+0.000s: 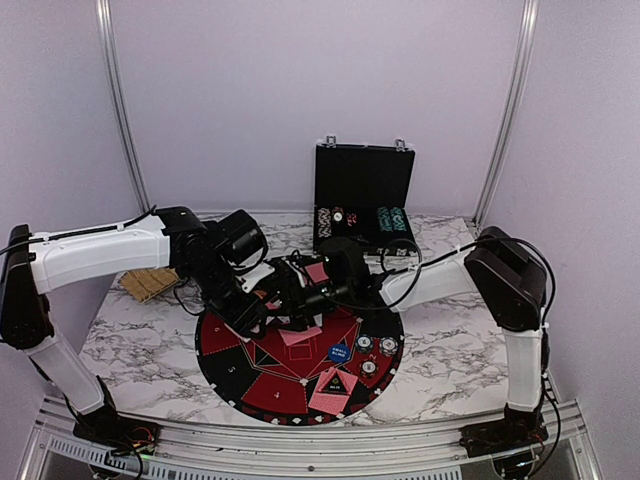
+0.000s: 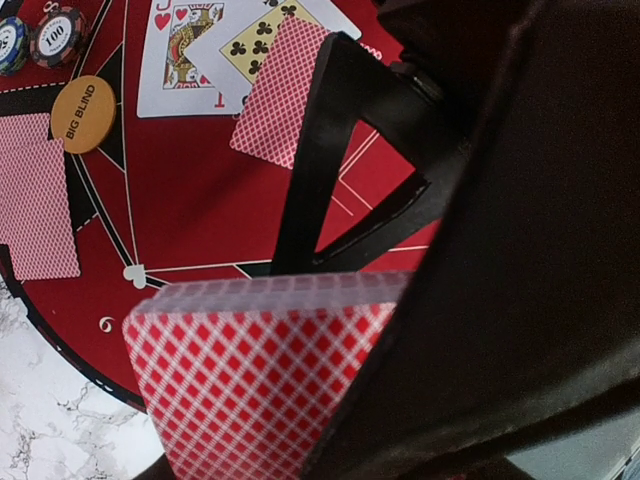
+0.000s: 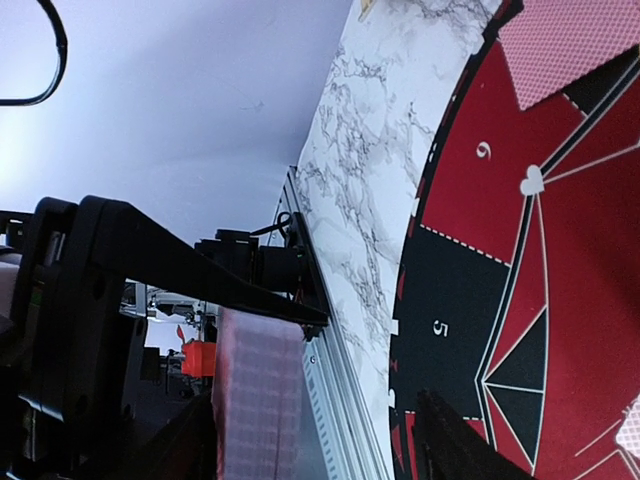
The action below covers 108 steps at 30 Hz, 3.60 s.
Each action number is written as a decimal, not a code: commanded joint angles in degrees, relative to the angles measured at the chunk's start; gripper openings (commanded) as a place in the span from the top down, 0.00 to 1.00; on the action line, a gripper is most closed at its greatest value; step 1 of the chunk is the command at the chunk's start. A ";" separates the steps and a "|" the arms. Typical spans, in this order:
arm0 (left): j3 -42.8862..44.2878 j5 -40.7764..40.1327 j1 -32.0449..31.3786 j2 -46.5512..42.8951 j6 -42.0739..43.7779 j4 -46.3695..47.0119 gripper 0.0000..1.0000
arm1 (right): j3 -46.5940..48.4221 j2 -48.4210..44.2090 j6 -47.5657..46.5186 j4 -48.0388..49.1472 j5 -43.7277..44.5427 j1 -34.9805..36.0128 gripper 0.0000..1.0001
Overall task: Distribute texas hold em gaming equipment
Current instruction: Pick up the poker card from the face-down deck piles, then place the poker card in the community card area.
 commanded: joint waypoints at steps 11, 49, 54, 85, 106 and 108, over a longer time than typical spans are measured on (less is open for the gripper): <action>1.14 -0.20 -0.31 -0.39 0.45 -0.80 0.61 | -1.17 -2.57 -4.25 -4.50 2.85 -2.79 0.61; -4.43 -6.12 1.06 -0.55 -2.77 0.61 0.61 | -21.02 -14.81 10.90 15.62 3.72 -10.69 1.00; -6.91 -6.48 2.37 -2.24 -4.40 1.93 0.61 | -23.33 -15.49 6.54 11.15 5.68 -11.00 1.00; -10.19 -4.17 4.49 -4.71 -4.72 4.28 0.61 | -9.25 -8.37 -14.61 -22.00 24.58 -1.52 0.70; -10.54 -4.04 5.11 -4.77 -4.74 5.26 0.61 | -1.26 -12.00 -23.96 -42.68 43.83 3.49 0.38; -10.61 -4.18 5.11 -4.76 -4.88 5.35 0.61 | -0.88 -12.61 -24.36 -42.80 44.38 3.49 0.37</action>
